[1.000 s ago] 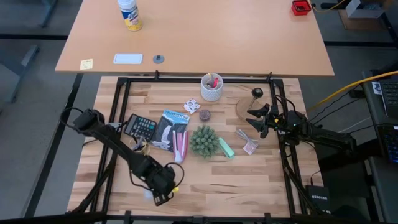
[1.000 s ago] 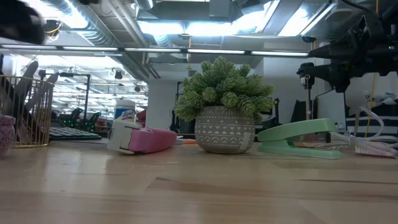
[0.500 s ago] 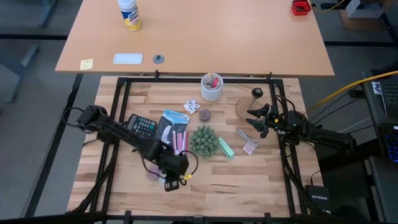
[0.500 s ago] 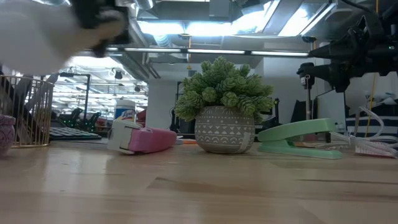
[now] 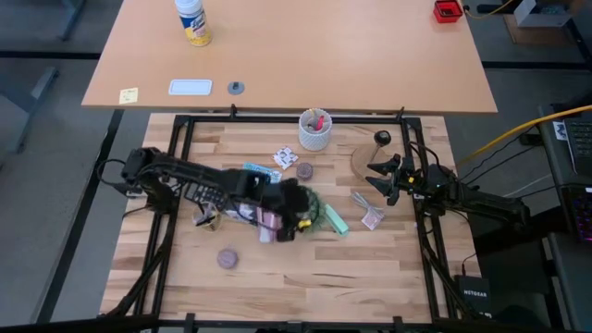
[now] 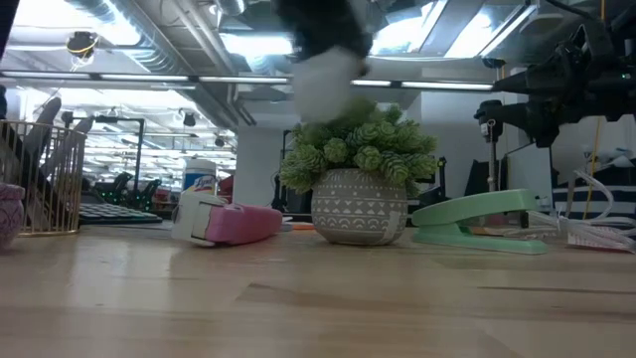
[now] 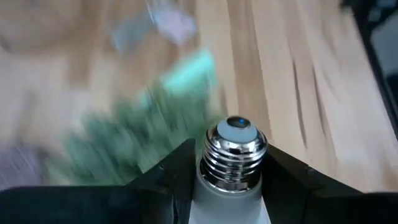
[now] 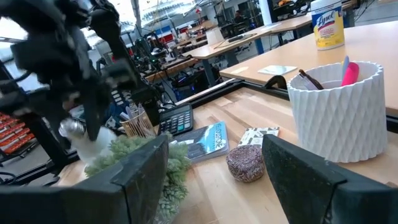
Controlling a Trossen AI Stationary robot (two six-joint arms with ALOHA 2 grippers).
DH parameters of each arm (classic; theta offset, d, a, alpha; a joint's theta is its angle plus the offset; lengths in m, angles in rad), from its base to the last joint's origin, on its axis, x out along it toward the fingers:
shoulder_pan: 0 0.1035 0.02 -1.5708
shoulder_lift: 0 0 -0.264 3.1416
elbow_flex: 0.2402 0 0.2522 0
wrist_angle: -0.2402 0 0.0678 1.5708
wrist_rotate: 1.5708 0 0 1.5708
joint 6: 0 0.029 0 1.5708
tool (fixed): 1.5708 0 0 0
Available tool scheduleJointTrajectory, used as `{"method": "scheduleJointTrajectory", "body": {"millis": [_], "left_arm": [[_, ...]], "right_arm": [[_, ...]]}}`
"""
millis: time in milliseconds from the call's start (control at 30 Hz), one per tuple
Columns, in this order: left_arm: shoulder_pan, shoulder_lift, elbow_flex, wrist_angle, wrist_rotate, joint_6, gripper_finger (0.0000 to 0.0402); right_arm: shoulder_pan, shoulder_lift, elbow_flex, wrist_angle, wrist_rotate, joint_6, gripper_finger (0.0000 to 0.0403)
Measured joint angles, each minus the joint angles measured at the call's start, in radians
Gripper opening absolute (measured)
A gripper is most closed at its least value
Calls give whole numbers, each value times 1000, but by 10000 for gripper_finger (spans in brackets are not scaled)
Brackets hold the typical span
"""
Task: Screw lightbulb
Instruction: Insert the lightbulb into the lamp
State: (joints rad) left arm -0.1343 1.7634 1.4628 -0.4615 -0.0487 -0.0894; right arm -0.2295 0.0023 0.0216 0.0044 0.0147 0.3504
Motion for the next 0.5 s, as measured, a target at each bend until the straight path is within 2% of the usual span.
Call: {"method": "scheduleJointTrajectory", "body": {"millis": [200, 500], "left_arm": [[73, 0, 0, 274, 2, 91, 139], [114, 0, 0, 503, 13, 94, 139]], "right_arm": [[0, 0, 0, 0, 0, 0, 266], [0, 0, 0, 0, 1, -18, 266]]}}
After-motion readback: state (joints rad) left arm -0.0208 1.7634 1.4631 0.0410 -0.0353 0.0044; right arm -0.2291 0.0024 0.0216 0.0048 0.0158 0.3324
